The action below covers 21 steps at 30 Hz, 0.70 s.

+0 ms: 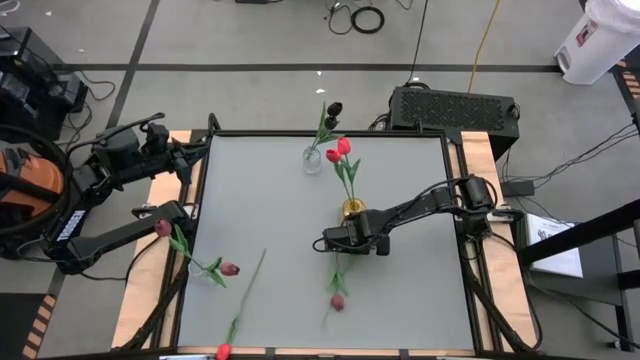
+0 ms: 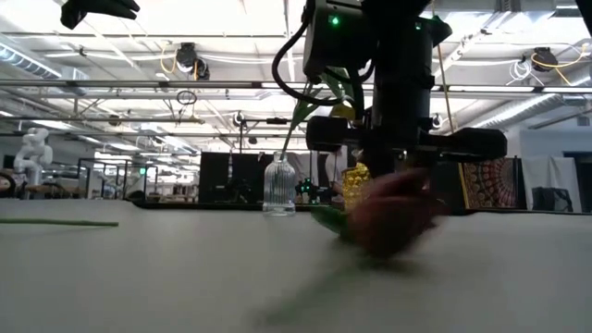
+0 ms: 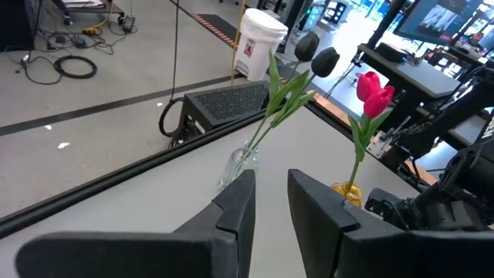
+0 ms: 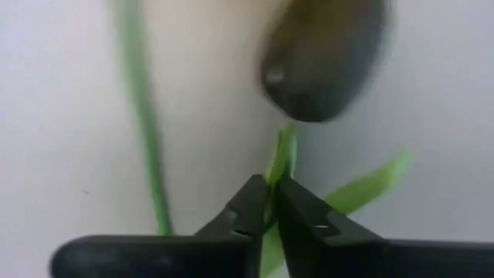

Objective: Sort flowers into vase by color
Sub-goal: Put the black tulip into the top transparent vase

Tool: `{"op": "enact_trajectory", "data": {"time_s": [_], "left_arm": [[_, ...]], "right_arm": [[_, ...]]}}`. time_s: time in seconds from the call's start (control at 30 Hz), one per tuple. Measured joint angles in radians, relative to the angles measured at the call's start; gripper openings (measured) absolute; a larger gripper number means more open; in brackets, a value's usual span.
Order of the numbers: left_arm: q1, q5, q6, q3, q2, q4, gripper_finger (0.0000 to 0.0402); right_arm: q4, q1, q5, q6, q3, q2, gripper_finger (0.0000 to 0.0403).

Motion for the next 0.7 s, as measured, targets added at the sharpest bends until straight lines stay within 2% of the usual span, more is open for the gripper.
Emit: {"op": "enact_trajectory", "data": {"time_s": [0.13,0.7], "left_arm": [[0.000,0.000,0.000,0.000,0.000,0.000,0.0084],[0.000,0.000,0.003,0.000,0.000,0.000,0.0084]], "right_arm": [[0.000,0.000,-0.006,-0.005,0.000,0.000,0.0005],[-0.052,0.009,-0.058,0.020,0.000,-0.007,0.0001]]}}
